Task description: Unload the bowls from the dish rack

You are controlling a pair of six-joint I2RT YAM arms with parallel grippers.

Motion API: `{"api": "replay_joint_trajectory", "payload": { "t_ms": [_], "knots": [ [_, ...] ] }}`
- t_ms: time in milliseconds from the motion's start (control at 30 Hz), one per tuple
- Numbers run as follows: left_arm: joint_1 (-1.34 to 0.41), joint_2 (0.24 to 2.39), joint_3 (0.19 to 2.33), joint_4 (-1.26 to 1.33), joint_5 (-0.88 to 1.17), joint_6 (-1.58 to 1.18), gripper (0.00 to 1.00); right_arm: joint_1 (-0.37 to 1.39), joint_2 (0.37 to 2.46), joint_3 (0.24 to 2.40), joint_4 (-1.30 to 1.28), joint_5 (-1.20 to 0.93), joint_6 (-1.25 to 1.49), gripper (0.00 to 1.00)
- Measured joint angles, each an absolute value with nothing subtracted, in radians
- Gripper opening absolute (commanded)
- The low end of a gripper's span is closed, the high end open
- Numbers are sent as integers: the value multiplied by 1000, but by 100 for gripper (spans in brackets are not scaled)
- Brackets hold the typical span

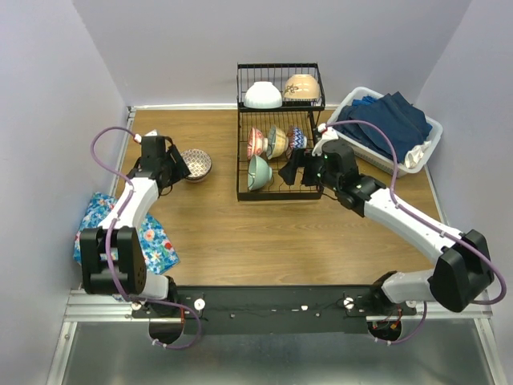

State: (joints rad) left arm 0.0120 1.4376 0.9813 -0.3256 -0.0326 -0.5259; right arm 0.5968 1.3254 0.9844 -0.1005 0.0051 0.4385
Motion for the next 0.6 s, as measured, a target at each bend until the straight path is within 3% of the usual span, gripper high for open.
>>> {"api": "replay_joint_trajectory", "payload": {
  "t_ms": [300, 600],
  "knots": [
    [8, 1174, 798, -319, 19, -492, 77, 597, 1415, 1041, -110, 19, 503, 100],
    [-95, 1039, 670, -297, 36, -445, 80, 597, 1612, 1203, -146, 2, 567, 100]
  ]
}}
